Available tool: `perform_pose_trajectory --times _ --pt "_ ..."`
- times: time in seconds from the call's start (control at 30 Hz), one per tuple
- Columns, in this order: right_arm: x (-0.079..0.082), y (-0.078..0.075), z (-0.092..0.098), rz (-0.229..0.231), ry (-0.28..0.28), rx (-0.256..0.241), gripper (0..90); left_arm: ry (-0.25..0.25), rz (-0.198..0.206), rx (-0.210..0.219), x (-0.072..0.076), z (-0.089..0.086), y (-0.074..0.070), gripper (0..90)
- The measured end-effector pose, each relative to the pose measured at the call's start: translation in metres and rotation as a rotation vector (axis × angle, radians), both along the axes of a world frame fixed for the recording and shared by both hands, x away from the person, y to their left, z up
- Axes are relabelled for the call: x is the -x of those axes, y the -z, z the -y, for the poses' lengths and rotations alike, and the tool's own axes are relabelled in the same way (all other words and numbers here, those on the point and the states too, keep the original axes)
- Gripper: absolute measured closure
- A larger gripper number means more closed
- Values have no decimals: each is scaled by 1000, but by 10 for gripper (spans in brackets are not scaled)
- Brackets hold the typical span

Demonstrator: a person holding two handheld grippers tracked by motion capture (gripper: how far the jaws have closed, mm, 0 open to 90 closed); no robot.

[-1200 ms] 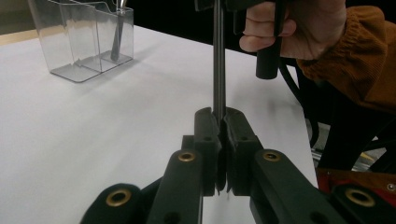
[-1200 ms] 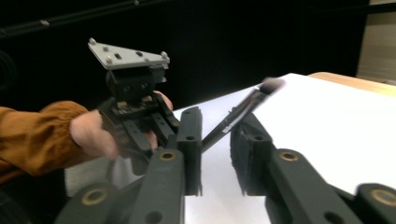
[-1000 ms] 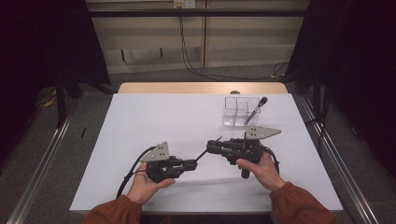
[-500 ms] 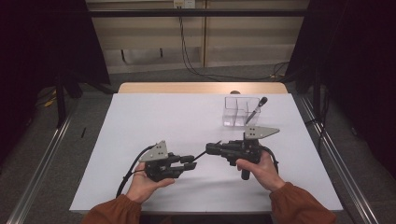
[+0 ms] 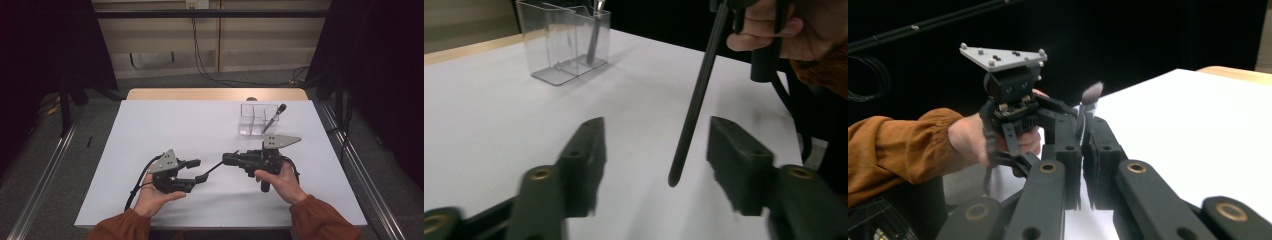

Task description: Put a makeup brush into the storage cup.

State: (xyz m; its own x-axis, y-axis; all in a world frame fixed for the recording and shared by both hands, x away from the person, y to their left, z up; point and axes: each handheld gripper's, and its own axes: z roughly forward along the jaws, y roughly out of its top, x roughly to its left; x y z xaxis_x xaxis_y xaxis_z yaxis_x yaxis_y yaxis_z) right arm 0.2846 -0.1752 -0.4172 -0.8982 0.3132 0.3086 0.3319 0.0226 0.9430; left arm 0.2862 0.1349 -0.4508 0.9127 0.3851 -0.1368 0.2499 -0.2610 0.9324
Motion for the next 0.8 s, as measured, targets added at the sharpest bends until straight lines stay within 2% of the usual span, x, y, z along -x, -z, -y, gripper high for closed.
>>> perform_pose_trajectory --times 0.1,0.23,0.33,0.4,0.47,0.53,0.7,0.8 --pt "-1 0 2 -6 6 2 862 -38 5 -18 0 -3 -1 209" --pt "-2 0 6 -13 15 13 862 -70 2 -11 0 -7 -2 134" --pt "-2 0 7 -17 13 32 862 -98 6 -28 0 -9 -4 85" --pt "-1 0 8 -16 18 43 862 -109 -14 -19 0 -10 -4 72" --pt "-2 0 9 -18 17 47 862 -123 -56 2 0 -13 -3 59" --pt "-2 0 10 -11 20 57 862 -139 -32 -9 1 -16 -4 59" --pt "-2 -1 14 -5 35 70 861 -163 -43 1 1 -23 -6 38" --pt "-2 -2 16 -1 41 81 861 -153 -4 6 3 -27 -7 25"
